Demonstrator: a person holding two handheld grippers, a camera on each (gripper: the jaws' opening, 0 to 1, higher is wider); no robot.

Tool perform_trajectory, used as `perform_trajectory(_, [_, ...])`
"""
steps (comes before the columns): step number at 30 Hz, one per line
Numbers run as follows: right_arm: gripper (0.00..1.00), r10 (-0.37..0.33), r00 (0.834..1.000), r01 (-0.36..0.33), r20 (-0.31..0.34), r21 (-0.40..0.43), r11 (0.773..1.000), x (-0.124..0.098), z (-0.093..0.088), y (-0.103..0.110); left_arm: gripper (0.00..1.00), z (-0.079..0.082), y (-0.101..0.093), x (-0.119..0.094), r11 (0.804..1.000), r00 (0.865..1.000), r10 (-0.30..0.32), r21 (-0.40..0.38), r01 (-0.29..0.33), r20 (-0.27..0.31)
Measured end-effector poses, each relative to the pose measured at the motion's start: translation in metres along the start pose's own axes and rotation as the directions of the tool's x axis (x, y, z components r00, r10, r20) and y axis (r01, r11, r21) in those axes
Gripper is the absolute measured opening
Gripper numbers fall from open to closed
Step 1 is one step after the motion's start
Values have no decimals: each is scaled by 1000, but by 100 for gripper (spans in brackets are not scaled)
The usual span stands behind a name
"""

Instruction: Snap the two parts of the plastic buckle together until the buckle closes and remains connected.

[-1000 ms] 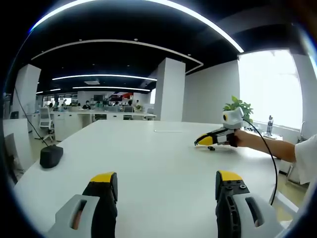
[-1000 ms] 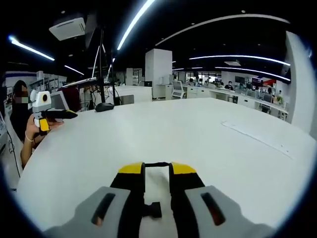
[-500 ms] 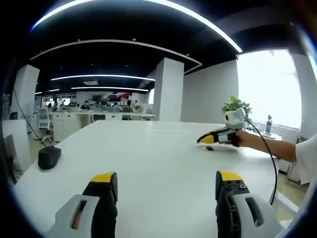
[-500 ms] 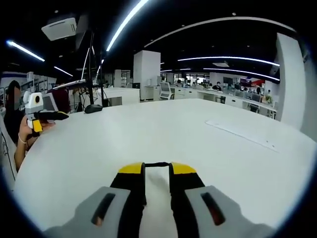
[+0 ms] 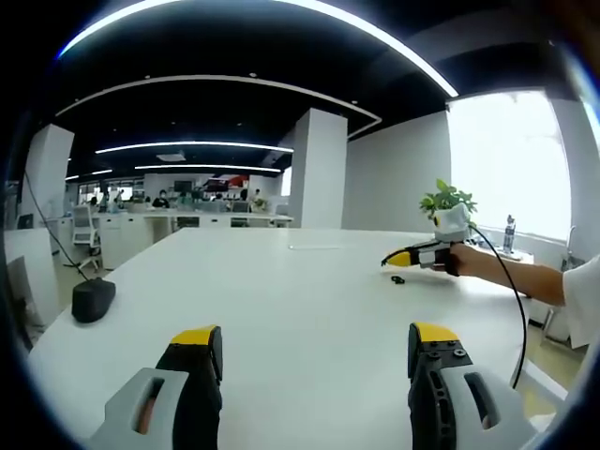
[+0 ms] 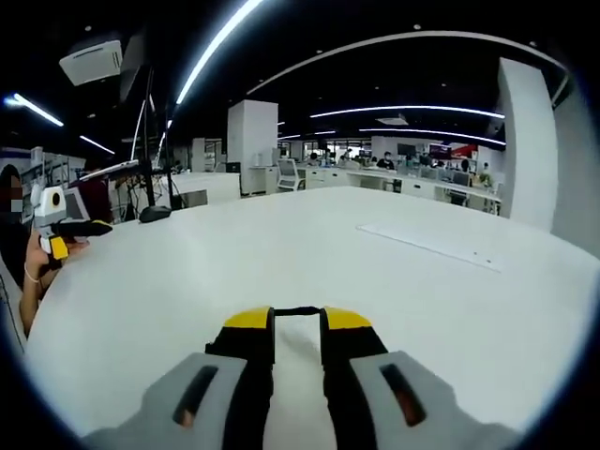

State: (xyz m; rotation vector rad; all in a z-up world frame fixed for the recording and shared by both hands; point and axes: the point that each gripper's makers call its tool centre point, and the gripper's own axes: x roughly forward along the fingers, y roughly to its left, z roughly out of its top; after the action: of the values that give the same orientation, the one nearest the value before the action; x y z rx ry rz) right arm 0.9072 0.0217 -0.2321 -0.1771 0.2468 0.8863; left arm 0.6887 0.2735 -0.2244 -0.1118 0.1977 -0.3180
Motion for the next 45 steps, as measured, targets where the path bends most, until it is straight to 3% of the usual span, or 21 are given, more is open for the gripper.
perform_trajectory(24, [19,-176,984,177,-24,90,980,-14,-12,-38,82,10,5,-5,1000,1000,-14,12,14,14])
perform_trajectory(37, [19,-306,951,309,-43,135,942,-33,-19,-60,82,13,1,1,999,1000,-25,33,25,6])
perform_trajectory(45, [19,-352,935,354,-41,148,923,-44,-22,-70,82,16,-11,11,995,997,-73,65,74,-11])
